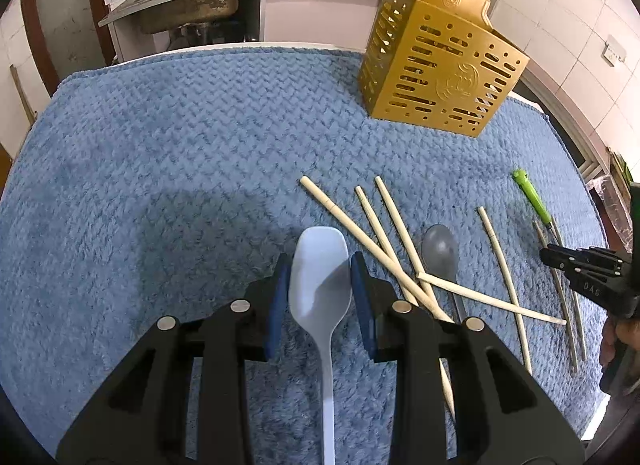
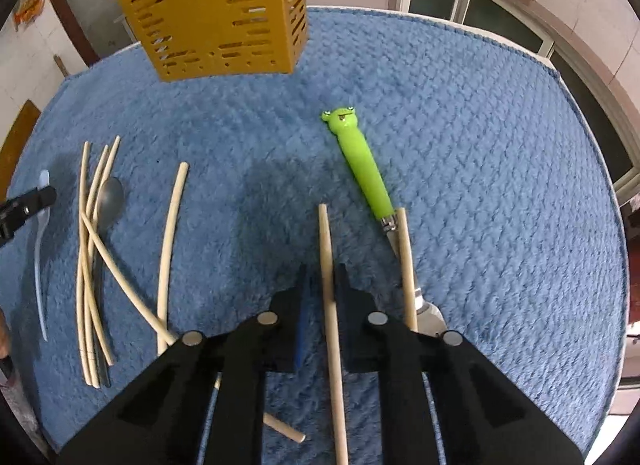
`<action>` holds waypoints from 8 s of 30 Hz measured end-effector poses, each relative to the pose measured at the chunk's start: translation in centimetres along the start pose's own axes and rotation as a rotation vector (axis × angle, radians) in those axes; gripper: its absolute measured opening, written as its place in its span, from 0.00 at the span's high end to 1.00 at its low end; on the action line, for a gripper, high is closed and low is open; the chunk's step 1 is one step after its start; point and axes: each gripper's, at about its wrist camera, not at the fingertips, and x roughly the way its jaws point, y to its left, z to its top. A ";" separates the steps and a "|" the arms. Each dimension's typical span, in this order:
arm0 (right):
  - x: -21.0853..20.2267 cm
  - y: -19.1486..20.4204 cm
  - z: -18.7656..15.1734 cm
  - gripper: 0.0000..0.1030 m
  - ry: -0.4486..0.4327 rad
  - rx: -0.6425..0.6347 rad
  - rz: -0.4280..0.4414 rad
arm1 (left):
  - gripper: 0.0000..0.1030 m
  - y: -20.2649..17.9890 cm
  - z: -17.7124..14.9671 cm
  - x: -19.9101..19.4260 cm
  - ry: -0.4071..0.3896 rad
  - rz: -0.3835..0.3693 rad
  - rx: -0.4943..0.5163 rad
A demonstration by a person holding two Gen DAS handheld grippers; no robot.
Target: Organize utensils
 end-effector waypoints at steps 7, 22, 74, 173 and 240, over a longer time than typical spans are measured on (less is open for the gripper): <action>0.4 -0.1 1.7 0.87 0.090 0.014 0.015 | 0.71 -0.1 0.2 1.0 0.026 -0.006 -0.020; -2.1 -1.9 1.0 0.94 -0.161 0.103 0.046 | 0.71 -0.2 0.1 -1.0 -0.026 -0.001 -0.003; -9.4 0.4 7.1 0.94 -0.792 0.088 0.160 | 0.93 -3.5 8.2 -6.4 -0.348 -0.100 0.080; -4.1 -3.1 1.8 0.28 -0.413 0.056 -0.003 | 0.05 -2.6 2.1 -2.2 -0.208 0.011 -0.012; -6.6 -3.9 -0.2 0.94 -0.334 0.137 0.147 | 0.94 -3.3 1.3 -2.6 -0.074 -0.066 0.016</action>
